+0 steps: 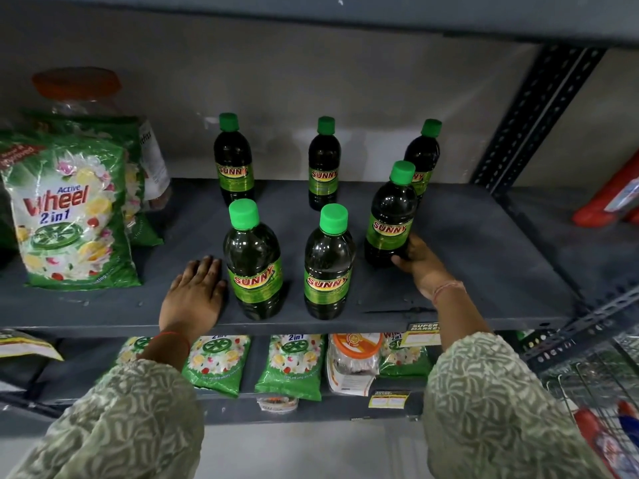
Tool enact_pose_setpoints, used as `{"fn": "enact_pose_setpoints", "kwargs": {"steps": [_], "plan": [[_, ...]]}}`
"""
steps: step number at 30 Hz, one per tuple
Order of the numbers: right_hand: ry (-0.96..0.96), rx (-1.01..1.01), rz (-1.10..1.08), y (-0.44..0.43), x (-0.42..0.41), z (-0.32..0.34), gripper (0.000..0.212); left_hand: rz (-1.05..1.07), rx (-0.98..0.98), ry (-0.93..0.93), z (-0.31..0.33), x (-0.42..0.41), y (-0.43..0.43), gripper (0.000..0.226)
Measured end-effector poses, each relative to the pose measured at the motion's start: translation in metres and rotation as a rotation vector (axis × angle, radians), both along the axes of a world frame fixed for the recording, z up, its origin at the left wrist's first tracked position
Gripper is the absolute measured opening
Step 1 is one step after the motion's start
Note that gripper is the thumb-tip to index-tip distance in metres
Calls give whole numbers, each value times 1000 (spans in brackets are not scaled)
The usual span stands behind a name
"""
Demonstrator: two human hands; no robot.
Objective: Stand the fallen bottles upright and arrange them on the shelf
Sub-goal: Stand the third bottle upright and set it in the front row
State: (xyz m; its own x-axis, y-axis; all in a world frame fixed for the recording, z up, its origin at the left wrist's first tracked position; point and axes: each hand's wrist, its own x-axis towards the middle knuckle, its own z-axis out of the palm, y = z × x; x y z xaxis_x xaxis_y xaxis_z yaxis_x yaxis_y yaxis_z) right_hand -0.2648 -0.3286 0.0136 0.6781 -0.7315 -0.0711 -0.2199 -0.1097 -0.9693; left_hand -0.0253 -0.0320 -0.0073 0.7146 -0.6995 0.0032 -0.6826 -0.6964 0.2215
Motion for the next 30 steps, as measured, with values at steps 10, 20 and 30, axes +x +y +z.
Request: {"fn": "enact_pose_setpoints", "kwargs": {"steps": [10,20,30], "plan": [[108,-223,-273,23,3,-6,67,-18,-27,19,-1,-6,-2,52],[38,-149,-142,24,9,-3,108,14,-24,39,-3,3,0,52],[14,-185,-340,45,9,-23,127,7,-33,16,-4,3,-1,52]]}}
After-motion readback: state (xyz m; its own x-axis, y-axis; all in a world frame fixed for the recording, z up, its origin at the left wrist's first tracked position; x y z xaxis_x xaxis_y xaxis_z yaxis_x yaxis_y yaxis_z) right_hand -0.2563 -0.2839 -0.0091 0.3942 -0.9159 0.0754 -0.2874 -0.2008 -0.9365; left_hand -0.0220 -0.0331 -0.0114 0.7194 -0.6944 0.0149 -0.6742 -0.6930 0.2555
